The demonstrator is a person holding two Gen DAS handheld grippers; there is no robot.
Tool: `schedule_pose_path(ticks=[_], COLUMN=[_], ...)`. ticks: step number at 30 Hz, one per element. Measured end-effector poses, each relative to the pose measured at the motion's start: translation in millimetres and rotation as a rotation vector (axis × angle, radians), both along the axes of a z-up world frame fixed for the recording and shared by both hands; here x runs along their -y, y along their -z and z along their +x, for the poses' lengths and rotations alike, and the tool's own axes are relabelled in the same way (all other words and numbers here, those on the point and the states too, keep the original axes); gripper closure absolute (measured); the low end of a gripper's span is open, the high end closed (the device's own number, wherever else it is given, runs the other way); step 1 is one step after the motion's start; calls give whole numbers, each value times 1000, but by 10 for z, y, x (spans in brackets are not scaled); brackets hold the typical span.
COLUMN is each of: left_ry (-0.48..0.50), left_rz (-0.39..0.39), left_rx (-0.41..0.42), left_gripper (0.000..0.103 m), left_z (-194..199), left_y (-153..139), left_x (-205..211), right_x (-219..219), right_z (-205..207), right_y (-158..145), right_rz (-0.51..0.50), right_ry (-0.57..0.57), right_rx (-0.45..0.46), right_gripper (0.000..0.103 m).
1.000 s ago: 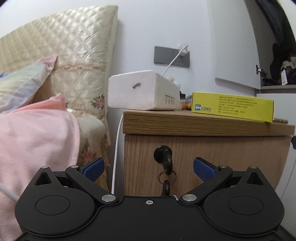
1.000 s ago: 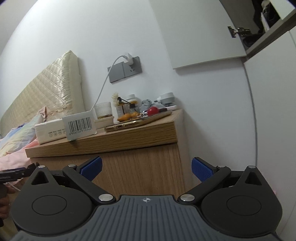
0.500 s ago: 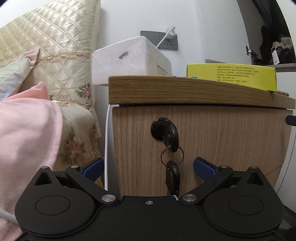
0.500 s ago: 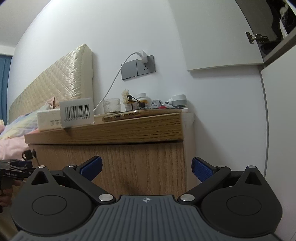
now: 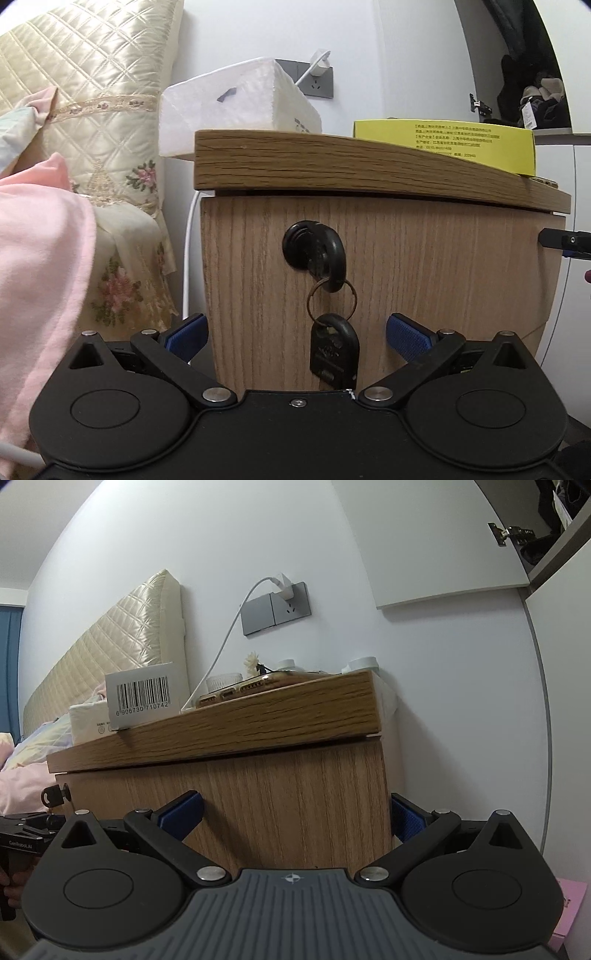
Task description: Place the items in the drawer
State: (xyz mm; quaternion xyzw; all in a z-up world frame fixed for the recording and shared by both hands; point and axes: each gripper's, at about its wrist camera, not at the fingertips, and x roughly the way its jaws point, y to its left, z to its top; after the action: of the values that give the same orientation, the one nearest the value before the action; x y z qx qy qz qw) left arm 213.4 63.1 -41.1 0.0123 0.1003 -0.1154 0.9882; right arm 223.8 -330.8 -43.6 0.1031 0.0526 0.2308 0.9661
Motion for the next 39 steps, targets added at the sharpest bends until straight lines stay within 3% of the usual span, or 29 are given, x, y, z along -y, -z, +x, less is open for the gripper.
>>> schedule_pose_path(ticks=[6, 12, 20, 29, 39], left_ry=[14, 13, 24, 21, -2], left_rz=[0, 3, -39, -52, -74], left_rx=[2, -2, -32, -27, -3], left_gripper=[0, 2, 3, 3, 1], left_z=[9, -11, -77, -326, -647], left_y=[18, 33, -18, -32, 6], left_x=[25, 47, 2, 20, 27], right_x=[12, 14, 109, 174, 128], right_z=[12, -1, -53, -260, -556], right_y=[-32, -52, -91, -119, -133], right_rz=[11, -84, -91, -125, -132], right_ry=[-7, -57, -117, -170, -136], right_rx=[-4, 6, -1, 8, 5], right_gripper=[0, 0, 0, 0, 0])
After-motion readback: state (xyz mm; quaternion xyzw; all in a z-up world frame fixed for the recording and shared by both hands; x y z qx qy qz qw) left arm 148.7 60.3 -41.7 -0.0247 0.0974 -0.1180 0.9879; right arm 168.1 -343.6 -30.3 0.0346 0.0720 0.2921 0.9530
